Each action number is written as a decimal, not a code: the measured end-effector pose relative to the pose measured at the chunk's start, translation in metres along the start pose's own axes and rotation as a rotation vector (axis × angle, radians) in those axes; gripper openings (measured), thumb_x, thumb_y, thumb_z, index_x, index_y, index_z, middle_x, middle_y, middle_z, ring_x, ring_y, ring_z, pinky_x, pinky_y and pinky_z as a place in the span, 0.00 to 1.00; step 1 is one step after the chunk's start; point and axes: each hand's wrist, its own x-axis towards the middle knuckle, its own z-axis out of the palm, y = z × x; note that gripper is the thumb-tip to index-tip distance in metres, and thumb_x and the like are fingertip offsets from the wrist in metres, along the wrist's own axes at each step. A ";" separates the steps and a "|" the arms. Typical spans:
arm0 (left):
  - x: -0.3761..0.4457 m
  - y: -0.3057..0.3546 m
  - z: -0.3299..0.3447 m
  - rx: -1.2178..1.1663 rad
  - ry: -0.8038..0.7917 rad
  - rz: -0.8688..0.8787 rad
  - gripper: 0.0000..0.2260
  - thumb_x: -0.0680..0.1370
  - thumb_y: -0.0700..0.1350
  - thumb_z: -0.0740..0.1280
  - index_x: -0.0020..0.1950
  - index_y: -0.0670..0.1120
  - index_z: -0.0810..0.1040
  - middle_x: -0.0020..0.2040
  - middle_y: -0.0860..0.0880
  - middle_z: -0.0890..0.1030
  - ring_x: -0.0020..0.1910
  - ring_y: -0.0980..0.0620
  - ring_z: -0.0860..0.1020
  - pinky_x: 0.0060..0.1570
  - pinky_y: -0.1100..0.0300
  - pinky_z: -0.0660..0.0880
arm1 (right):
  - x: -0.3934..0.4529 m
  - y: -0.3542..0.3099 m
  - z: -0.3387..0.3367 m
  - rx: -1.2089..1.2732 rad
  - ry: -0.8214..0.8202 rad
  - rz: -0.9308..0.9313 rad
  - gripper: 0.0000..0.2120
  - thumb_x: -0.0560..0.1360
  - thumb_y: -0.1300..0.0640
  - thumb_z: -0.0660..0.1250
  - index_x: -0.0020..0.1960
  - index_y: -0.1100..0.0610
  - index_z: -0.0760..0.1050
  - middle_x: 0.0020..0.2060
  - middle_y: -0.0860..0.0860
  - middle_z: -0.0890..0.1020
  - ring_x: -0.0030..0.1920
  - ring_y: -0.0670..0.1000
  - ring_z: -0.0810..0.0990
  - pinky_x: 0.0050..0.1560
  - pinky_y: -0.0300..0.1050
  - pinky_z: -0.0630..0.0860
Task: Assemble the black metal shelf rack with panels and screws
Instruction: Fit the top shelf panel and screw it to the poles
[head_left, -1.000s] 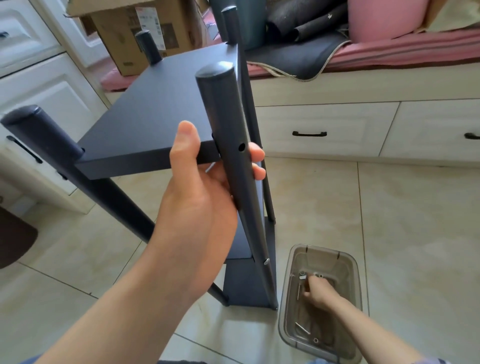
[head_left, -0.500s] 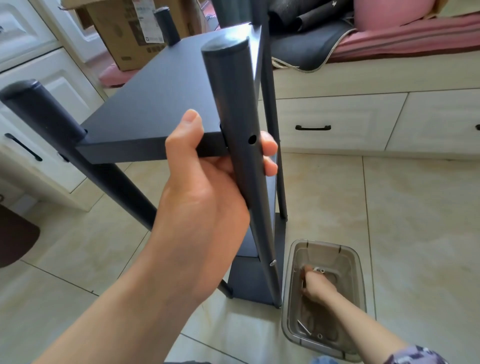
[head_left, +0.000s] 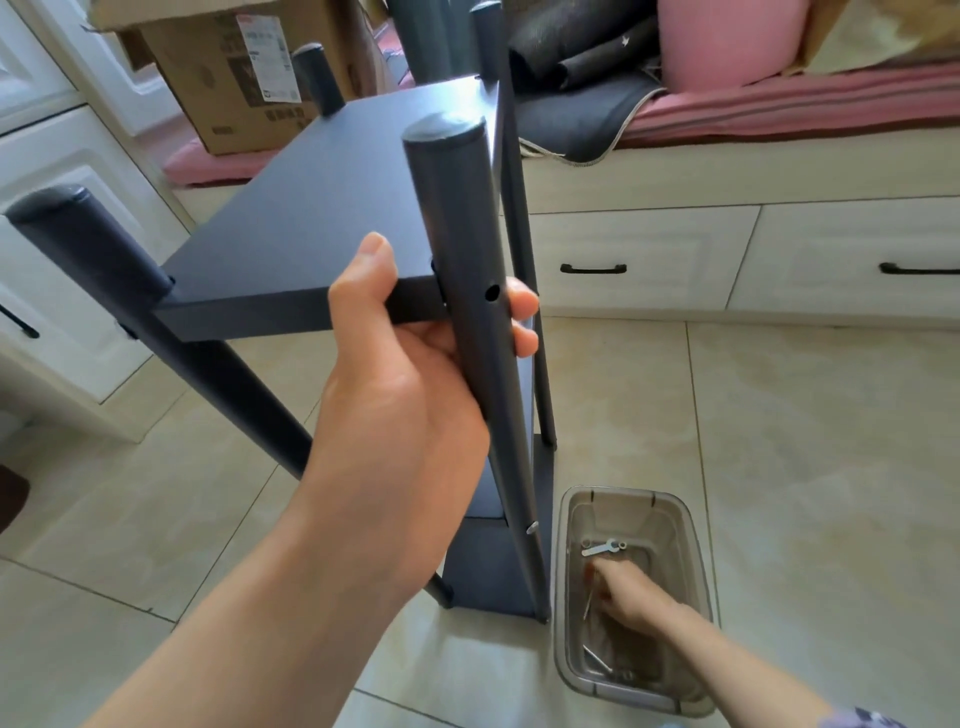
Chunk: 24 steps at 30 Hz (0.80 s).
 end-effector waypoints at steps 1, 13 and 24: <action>-0.001 0.000 0.000 0.001 -0.003 0.001 0.29 0.84 0.56 0.51 0.34 0.51 0.85 0.36 0.53 0.81 0.39 0.55 0.79 0.45 0.63 0.76 | 0.000 -0.002 -0.001 -0.004 -0.010 -0.038 0.15 0.79 0.62 0.61 0.64 0.52 0.73 0.64 0.52 0.77 0.63 0.52 0.76 0.60 0.41 0.71; 0.001 -0.008 0.002 -0.007 0.005 0.012 0.27 0.83 0.56 0.52 0.35 0.51 0.84 0.35 0.53 0.81 0.38 0.54 0.79 0.45 0.62 0.76 | 0.010 0.005 -0.036 -0.139 -0.060 -0.114 0.08 0.76 0.63 0.62 0.50 0.51 0.73 0.53 0.52 0.77 0.50 0.50 0.76 0.48 0.41 0.71; -0.008 -0.005 0.034 0.048 0.205 -0.121 0.25 0.82 0.54 0.53 0.32 0.48 0.82 0.35 0.45 0.82 0.36 0.51 0.77 0.50 0.55 0.71 | -0.082 -0.058 -0.140 0.090 0.205 -0.196 0.08 0.74 0.52 0.74 0.41 0.52 0.75 0.37 0.43 0.80 0.39 0.43 0.79 0.39 0.32 0.71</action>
